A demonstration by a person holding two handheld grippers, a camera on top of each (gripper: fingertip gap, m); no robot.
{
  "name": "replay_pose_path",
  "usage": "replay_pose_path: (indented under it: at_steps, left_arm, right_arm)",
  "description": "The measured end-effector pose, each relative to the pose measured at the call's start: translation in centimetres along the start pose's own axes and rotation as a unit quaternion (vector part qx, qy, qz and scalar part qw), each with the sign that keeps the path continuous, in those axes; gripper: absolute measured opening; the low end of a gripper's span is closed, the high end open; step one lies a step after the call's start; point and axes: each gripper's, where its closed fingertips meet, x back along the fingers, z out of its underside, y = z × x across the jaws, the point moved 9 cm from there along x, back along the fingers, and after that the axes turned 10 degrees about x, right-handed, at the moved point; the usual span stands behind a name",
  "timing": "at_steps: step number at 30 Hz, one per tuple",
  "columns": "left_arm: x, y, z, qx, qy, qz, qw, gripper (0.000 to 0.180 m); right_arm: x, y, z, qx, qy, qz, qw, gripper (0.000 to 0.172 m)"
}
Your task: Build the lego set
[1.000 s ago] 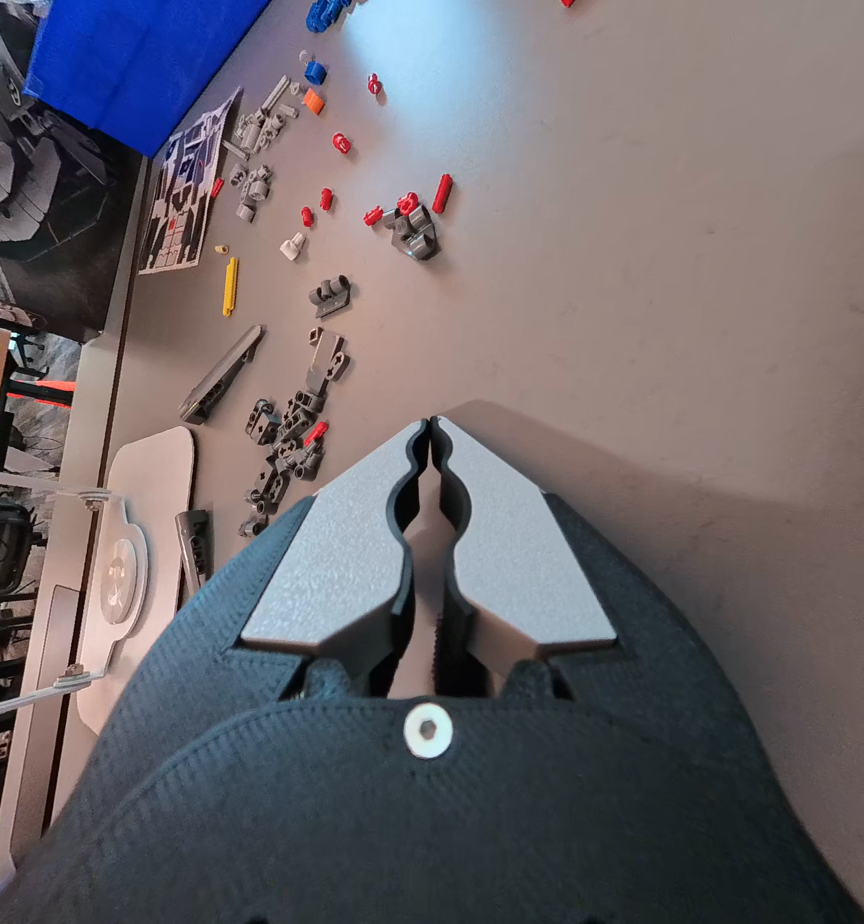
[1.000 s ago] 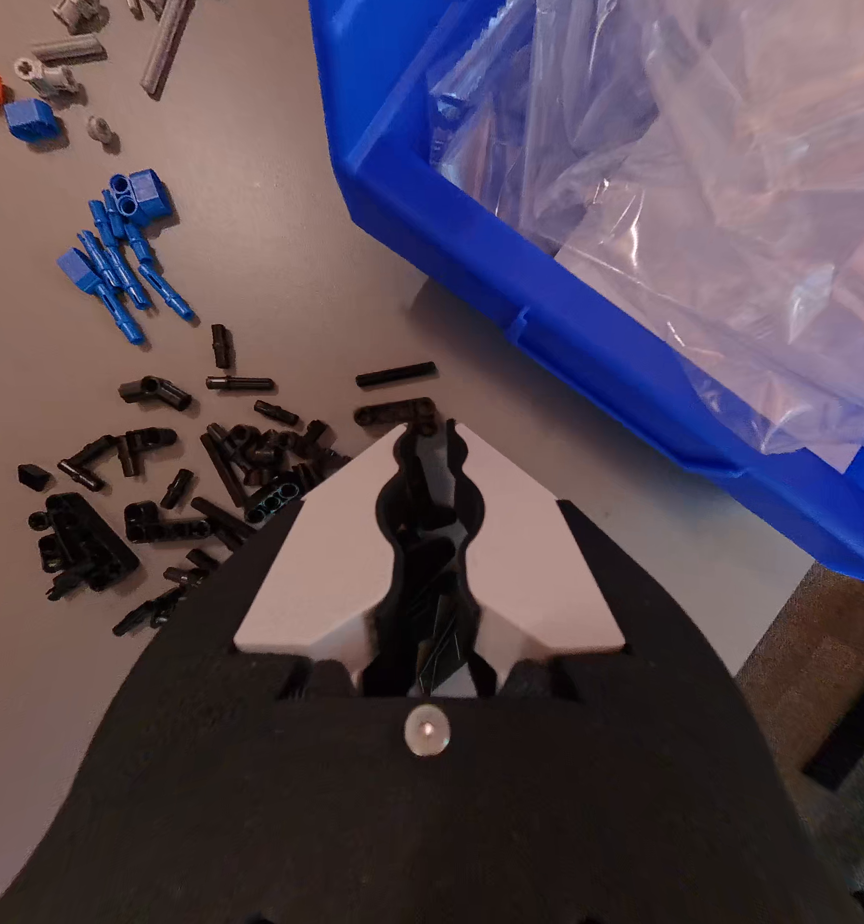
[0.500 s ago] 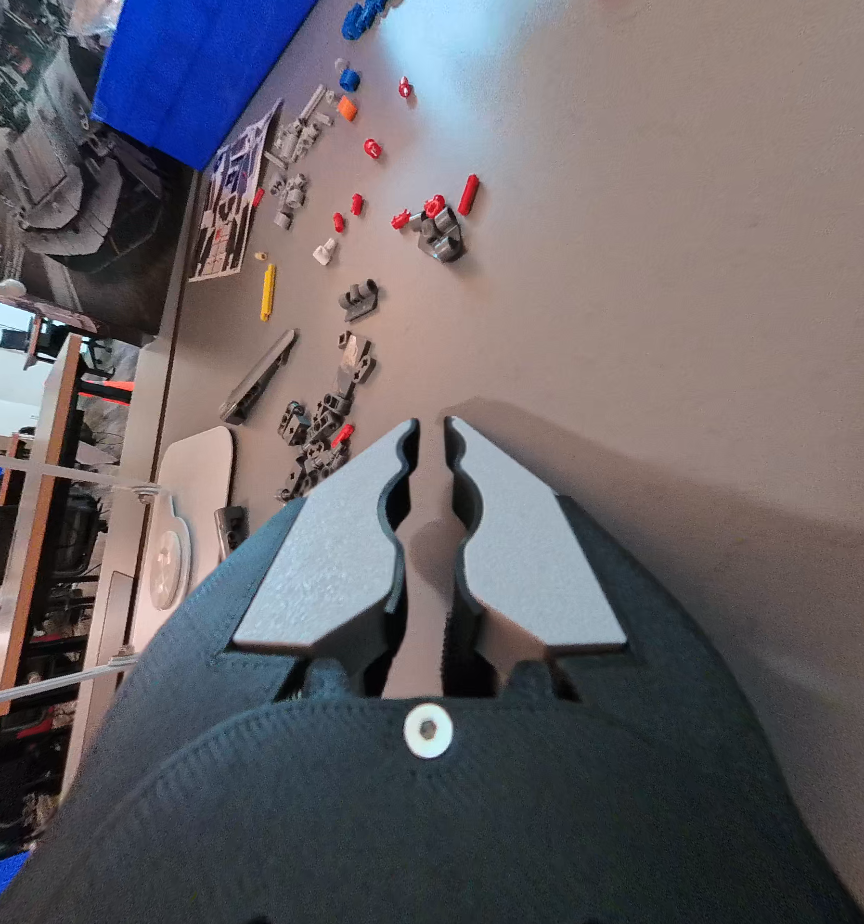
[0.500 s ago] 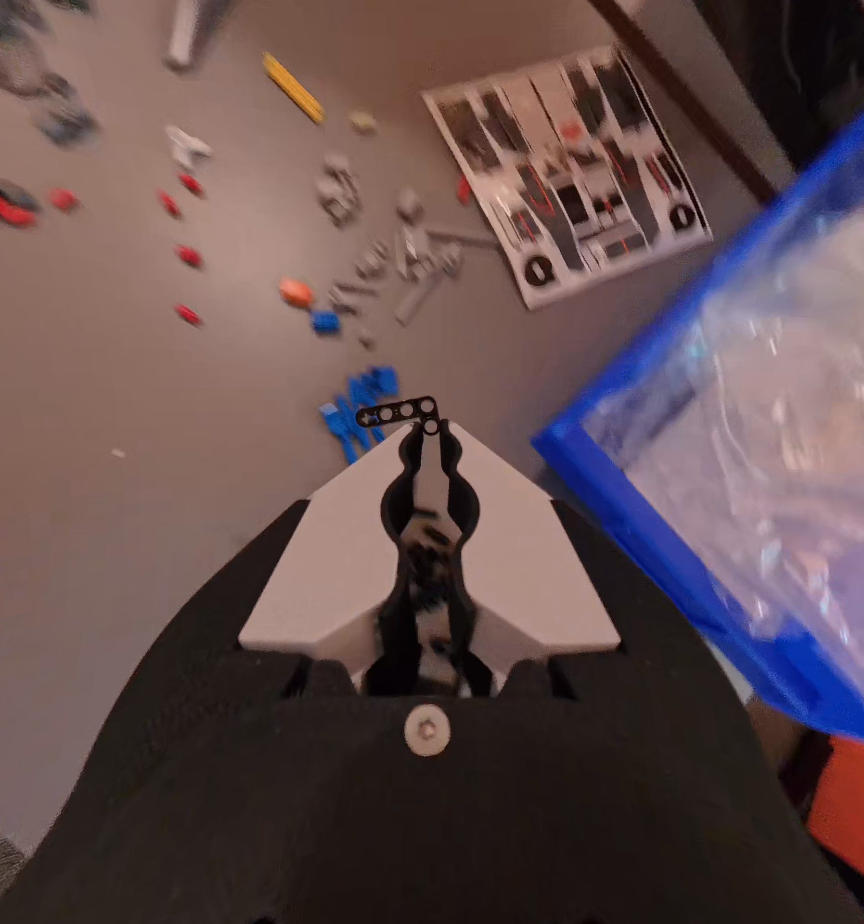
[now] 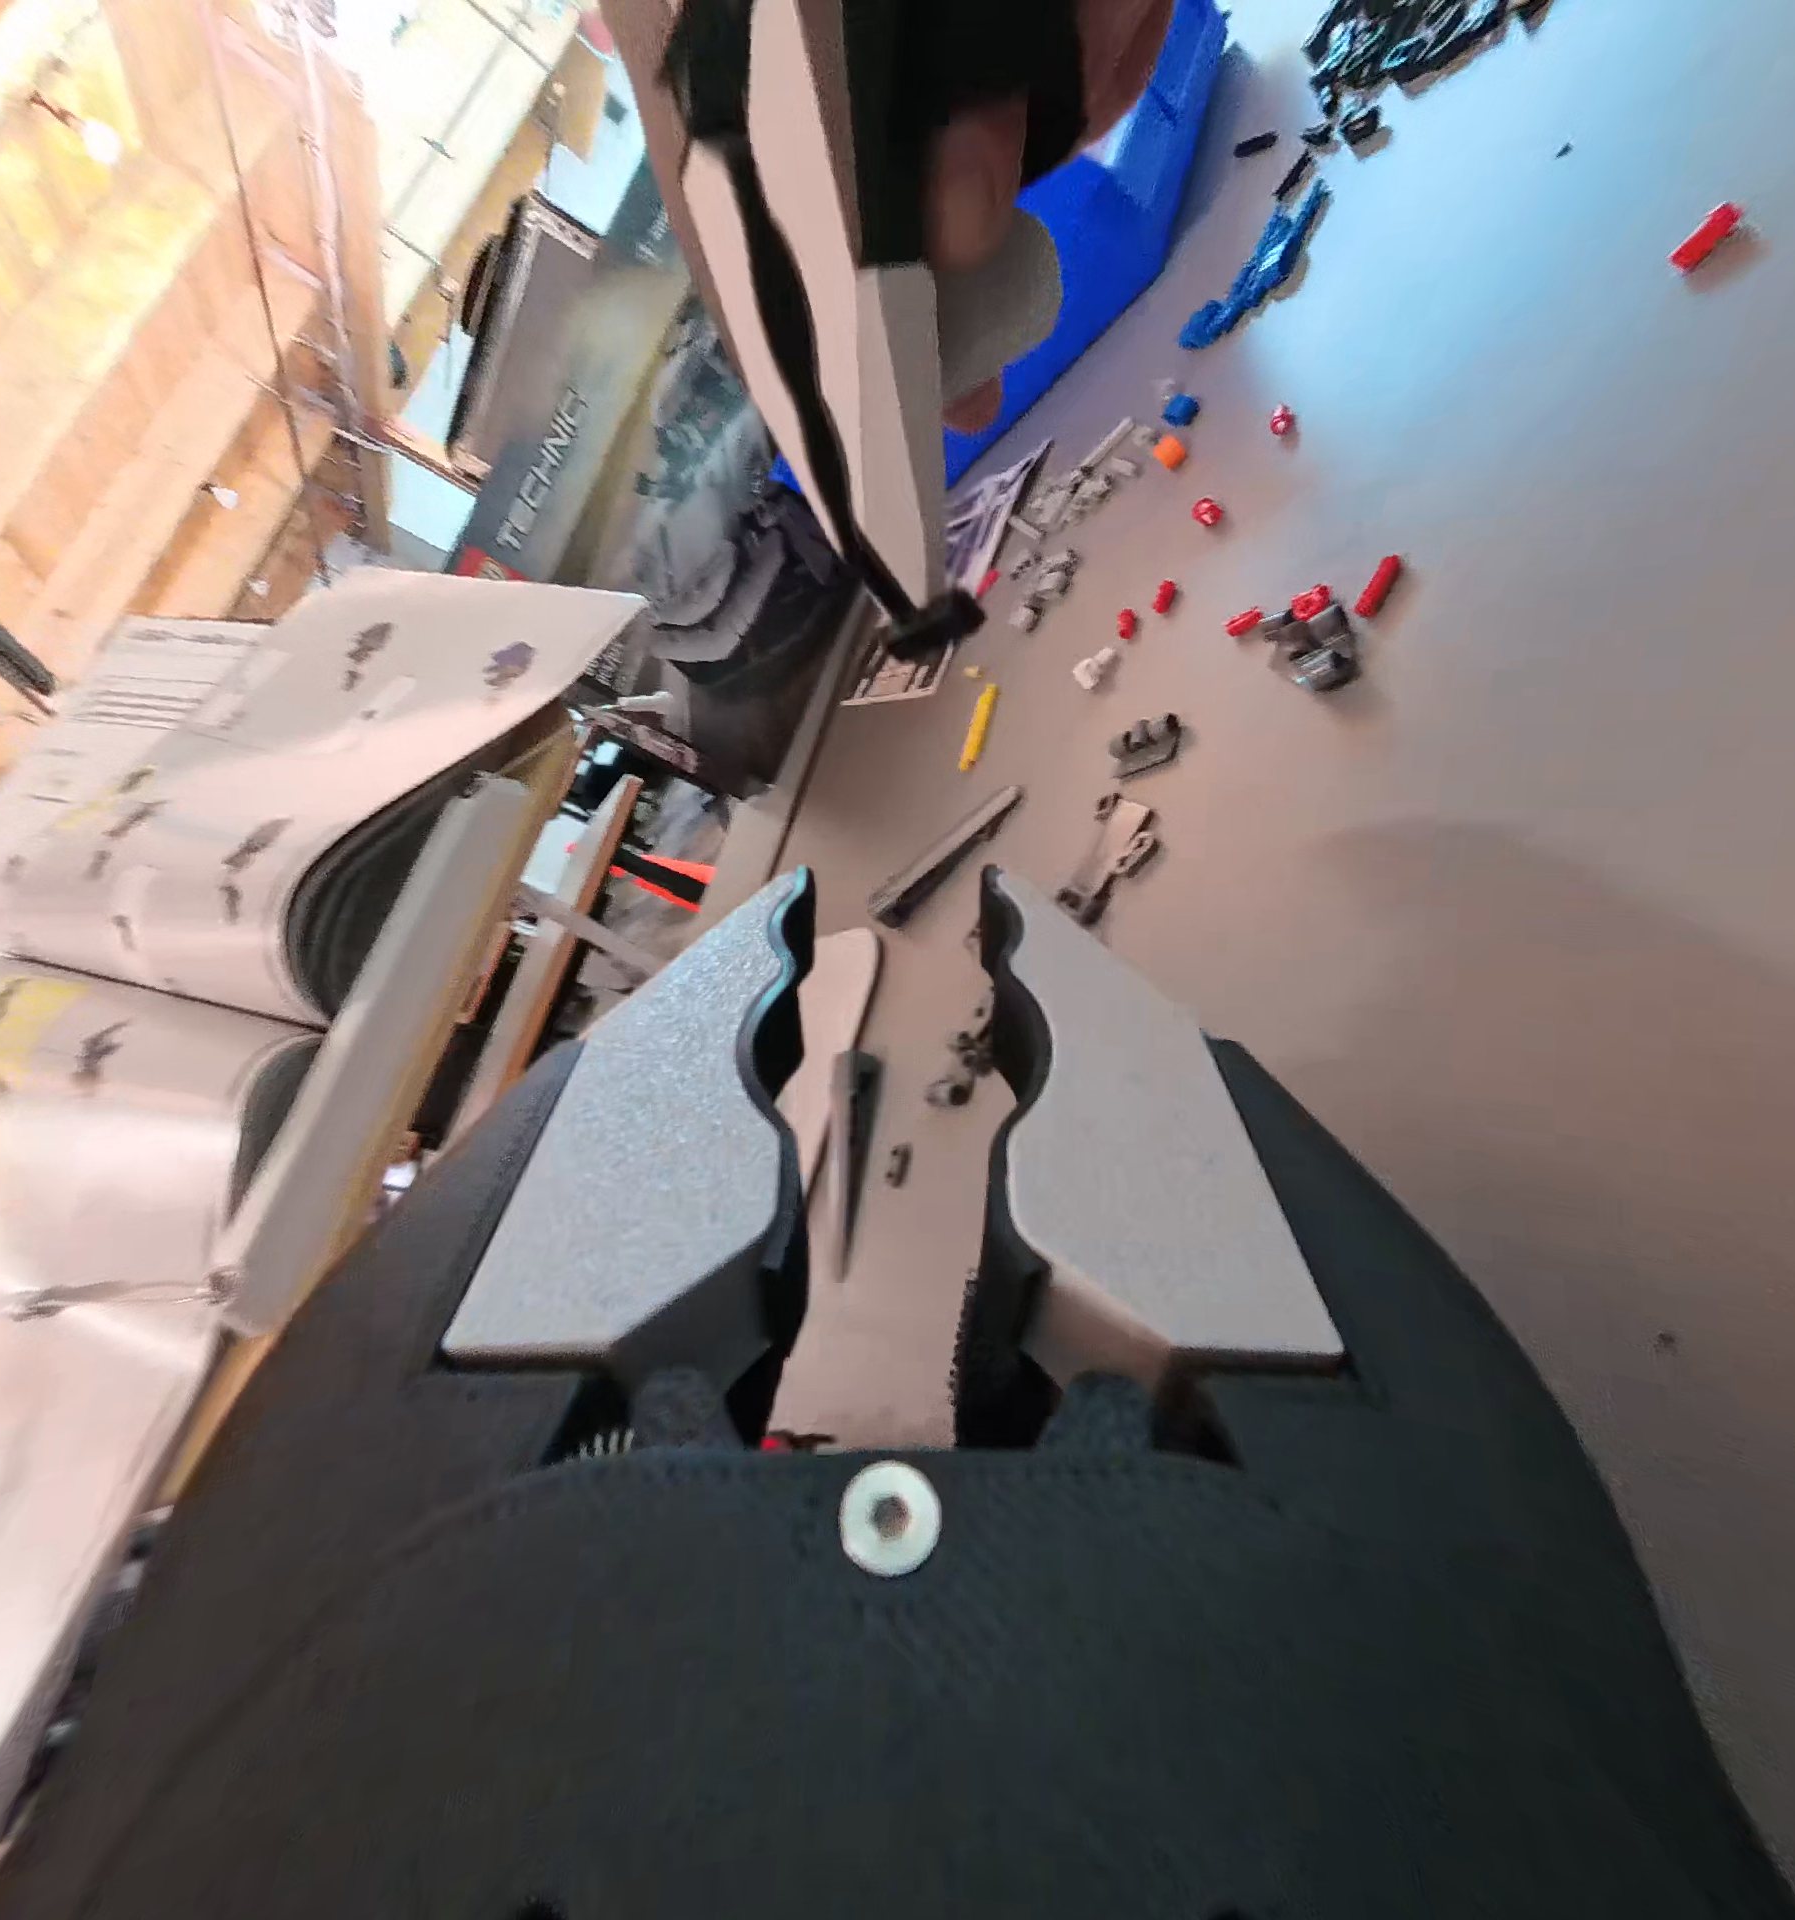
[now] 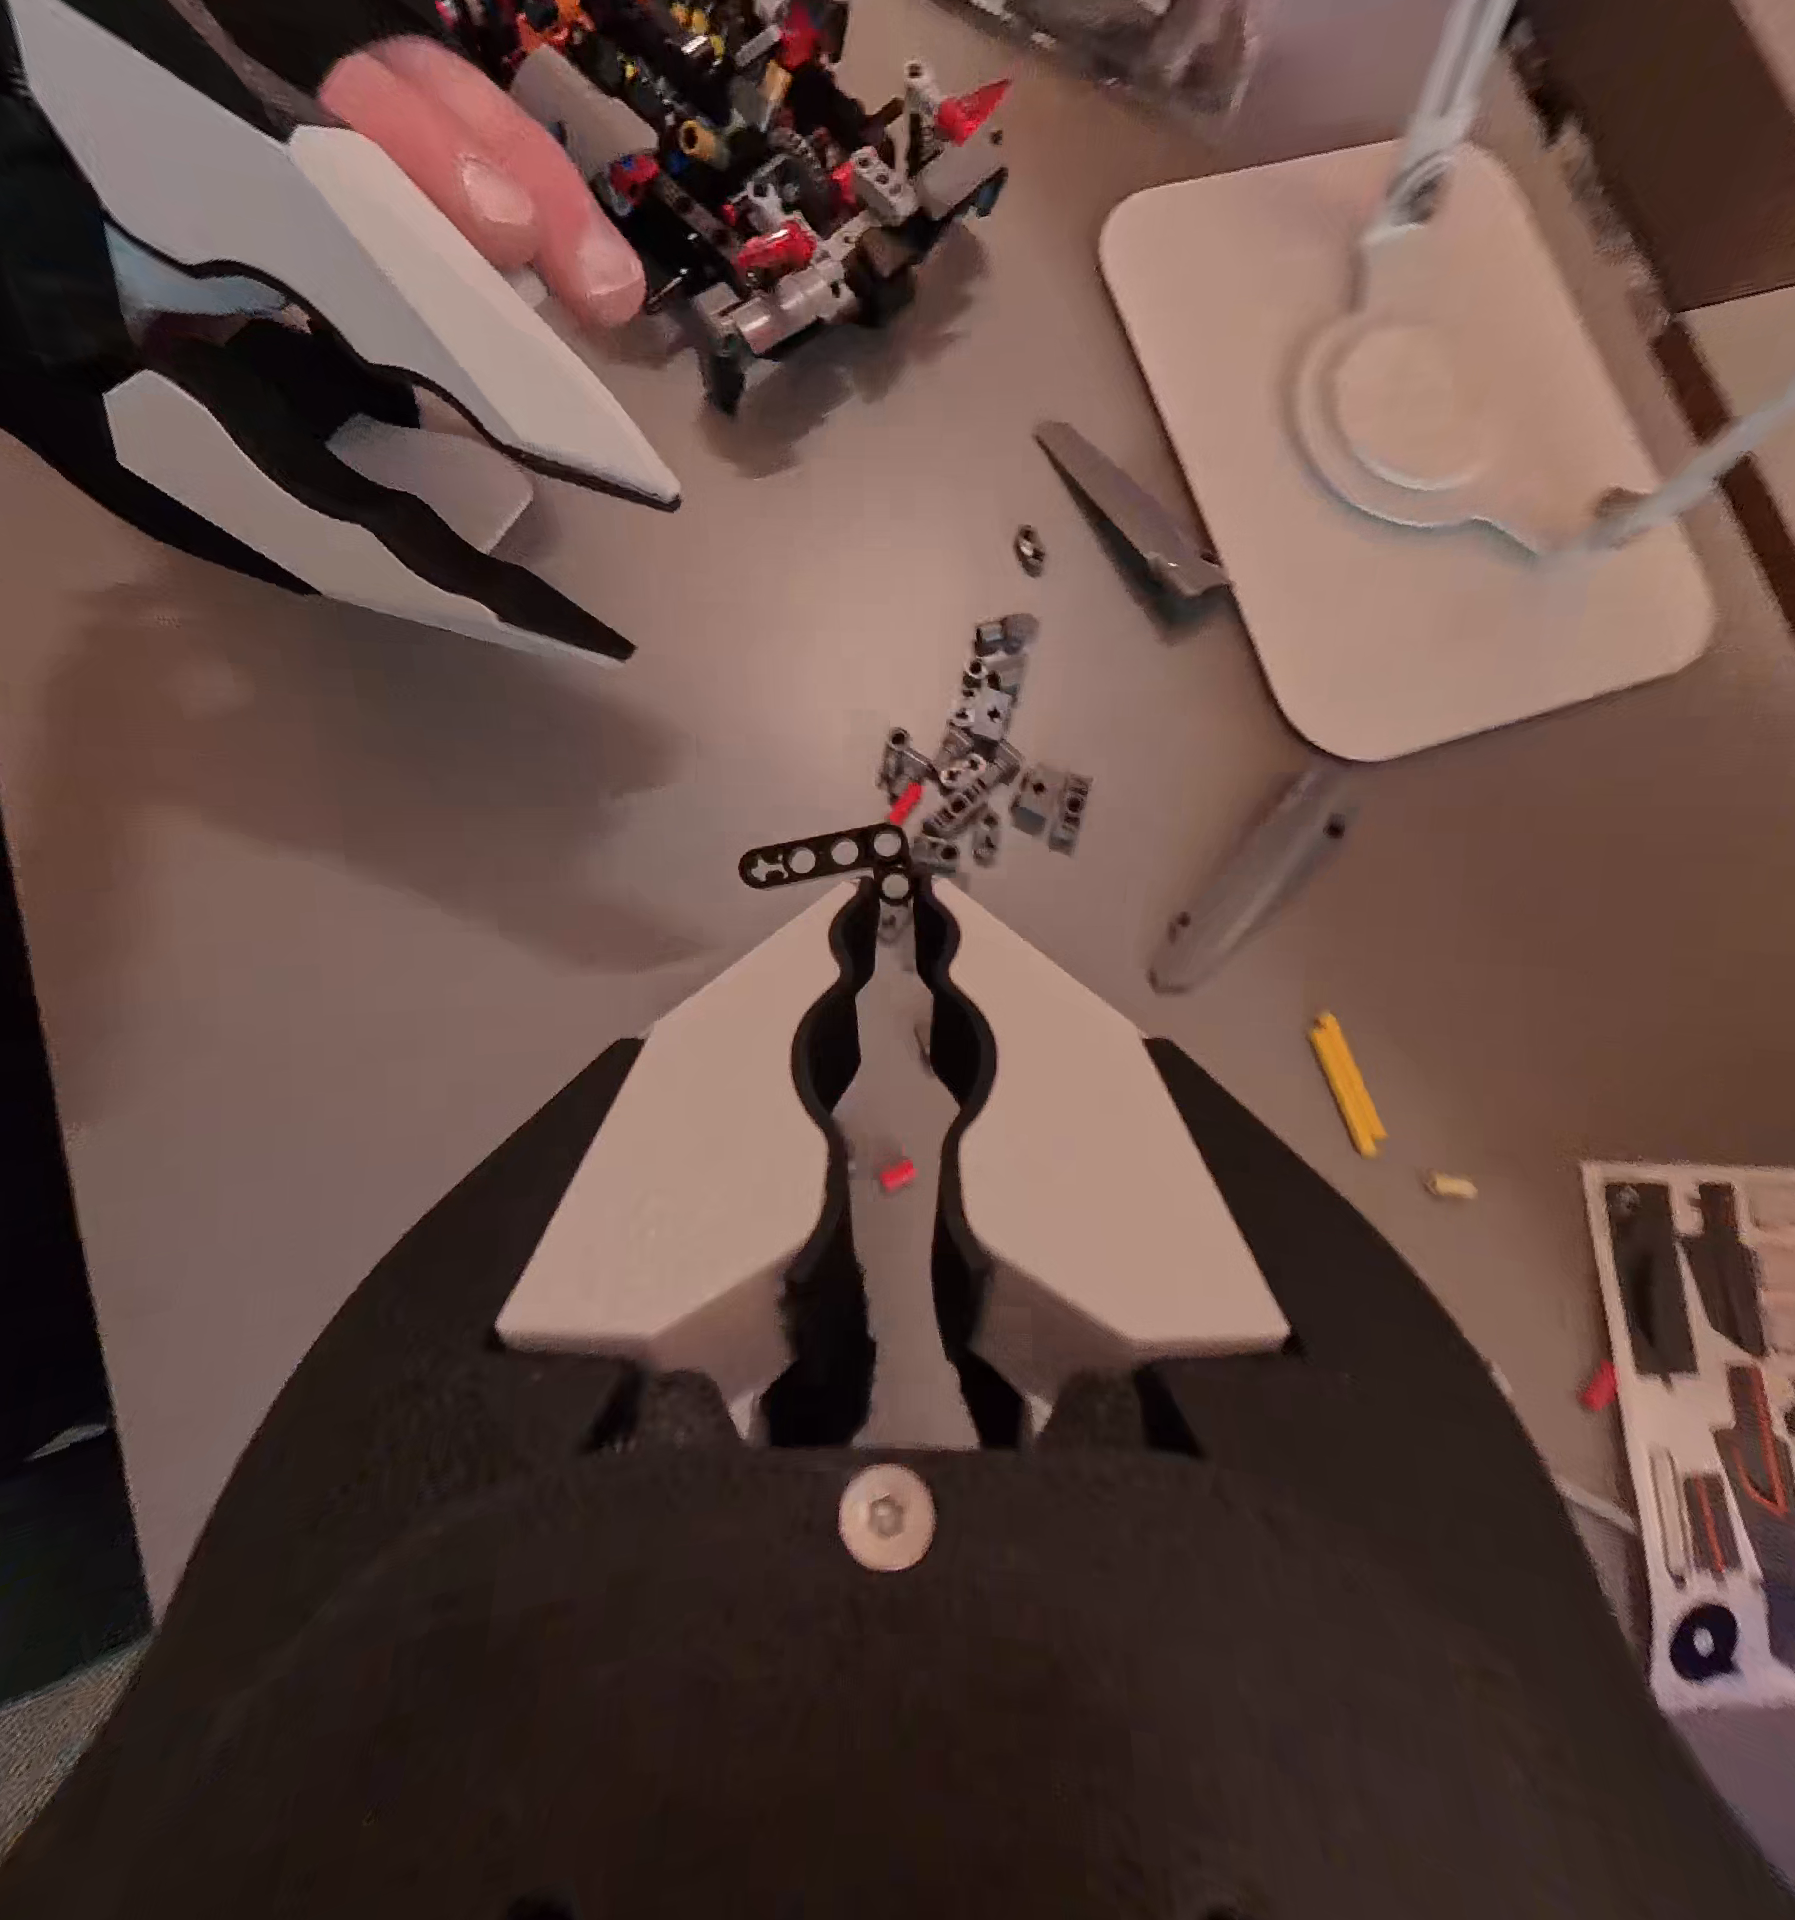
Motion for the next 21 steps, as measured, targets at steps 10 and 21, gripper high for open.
replay_pose_path:
  at_steps: [10,21]
  left_arm:
    - [1.2,0.8,-0.7,-0.074,-0.030,-0.039,0.996,0.033]
    - [0.6,-1.2,-1.1,-0.166,-0.013,-0.052,0.985,0.016]
  right_arm:
    - [-3.4,0.2,-3.6,-0.023,0.053,-0.085,0.995,0.004]
    - [-4.2,1.7,-5.9,-0.030,0.038,-0.130,0.990,0.004]
